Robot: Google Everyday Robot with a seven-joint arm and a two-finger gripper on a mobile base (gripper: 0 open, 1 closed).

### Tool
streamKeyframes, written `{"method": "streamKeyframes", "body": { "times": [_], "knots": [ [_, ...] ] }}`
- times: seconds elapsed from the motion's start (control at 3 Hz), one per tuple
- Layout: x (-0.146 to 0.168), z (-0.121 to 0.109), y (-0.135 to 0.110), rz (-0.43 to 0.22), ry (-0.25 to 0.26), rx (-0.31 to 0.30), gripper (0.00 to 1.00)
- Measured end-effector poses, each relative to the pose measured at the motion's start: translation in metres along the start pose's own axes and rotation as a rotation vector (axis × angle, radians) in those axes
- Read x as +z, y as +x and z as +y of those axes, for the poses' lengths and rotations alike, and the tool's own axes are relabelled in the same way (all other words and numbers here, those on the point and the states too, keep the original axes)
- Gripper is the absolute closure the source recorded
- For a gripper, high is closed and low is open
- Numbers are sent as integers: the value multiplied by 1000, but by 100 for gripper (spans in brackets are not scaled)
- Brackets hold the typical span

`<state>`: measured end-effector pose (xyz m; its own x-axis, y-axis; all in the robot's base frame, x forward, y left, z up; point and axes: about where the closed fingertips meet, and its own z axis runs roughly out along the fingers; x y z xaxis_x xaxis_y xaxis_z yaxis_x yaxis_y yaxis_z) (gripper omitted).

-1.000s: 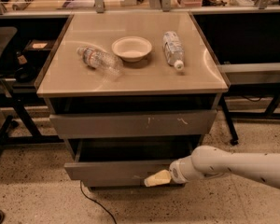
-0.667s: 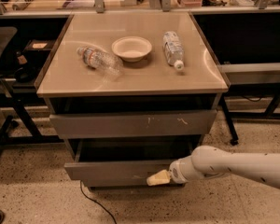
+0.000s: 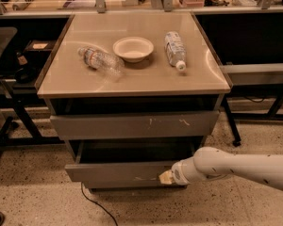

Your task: Close middle drawer

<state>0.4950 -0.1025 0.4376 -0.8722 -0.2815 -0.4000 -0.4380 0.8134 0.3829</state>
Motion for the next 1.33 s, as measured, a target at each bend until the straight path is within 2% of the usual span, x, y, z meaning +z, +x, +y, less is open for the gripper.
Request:
{"method": "streamKeyframes", "body": {
  "times": [0.33, 0.67, 1.33],
  "knots": [
    [3, 0, -3, -5, -2, -2, 88],
    [6, 1, -19, -36, -5, -5, 100],
    [19, 7, -45, -75, -36, -27, 100]
  ]
}}
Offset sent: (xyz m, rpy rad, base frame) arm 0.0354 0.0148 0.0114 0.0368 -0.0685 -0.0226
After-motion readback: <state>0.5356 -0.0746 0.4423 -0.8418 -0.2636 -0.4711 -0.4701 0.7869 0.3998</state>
